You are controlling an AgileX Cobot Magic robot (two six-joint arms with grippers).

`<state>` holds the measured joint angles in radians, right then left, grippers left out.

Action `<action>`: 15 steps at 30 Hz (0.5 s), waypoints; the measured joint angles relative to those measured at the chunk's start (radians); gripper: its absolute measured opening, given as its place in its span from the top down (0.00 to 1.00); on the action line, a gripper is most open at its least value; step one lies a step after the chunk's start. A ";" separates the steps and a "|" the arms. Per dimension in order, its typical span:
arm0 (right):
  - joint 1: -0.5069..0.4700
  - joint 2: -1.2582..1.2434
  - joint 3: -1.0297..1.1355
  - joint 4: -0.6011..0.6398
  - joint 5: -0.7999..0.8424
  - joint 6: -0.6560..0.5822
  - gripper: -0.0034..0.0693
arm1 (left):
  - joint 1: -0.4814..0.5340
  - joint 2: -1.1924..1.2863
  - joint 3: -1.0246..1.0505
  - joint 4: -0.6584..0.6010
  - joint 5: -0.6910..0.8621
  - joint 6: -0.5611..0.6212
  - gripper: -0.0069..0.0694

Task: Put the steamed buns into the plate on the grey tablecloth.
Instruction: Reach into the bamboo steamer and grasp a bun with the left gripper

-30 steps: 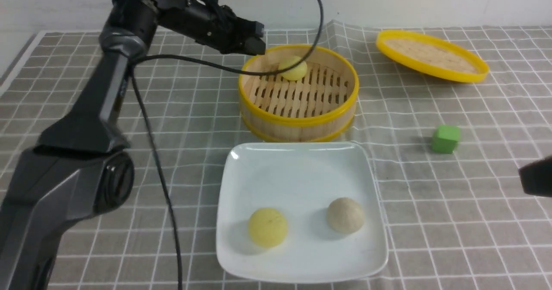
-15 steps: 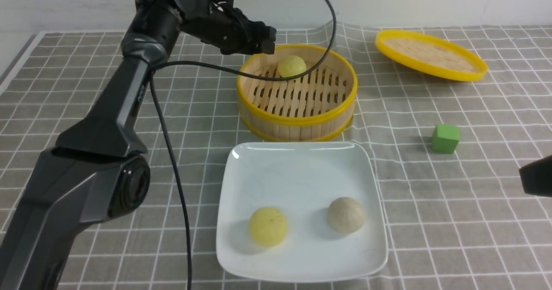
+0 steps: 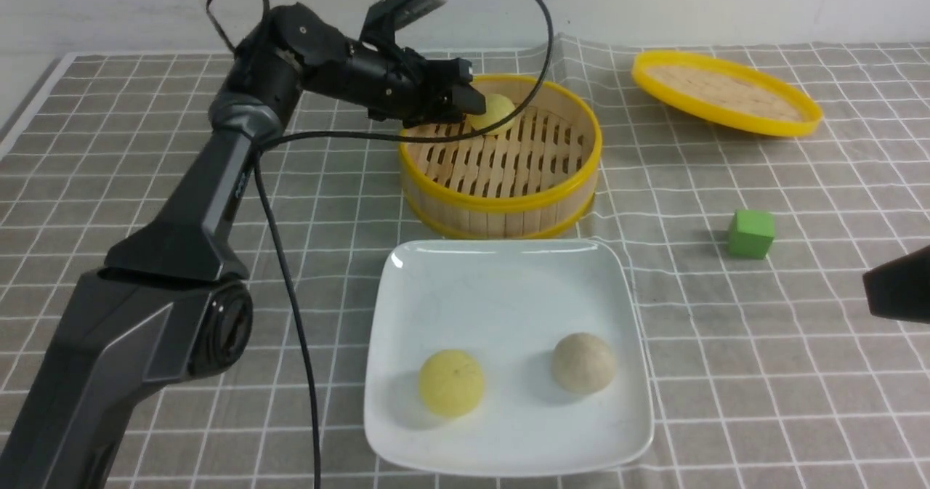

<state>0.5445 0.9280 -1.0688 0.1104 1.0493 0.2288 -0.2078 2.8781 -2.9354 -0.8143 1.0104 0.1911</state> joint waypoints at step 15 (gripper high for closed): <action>0.000 0.000 0.003 0.000 -0.002 0.000 0.73 | 0.007 0.030 -0.008 -0.080 -0.011 0.143 0.47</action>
<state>0.5445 0.9280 -1.0656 0.1104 1.0473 0.2288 -0.2004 2.9081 -2.9439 -0.8947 0.9998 0.3341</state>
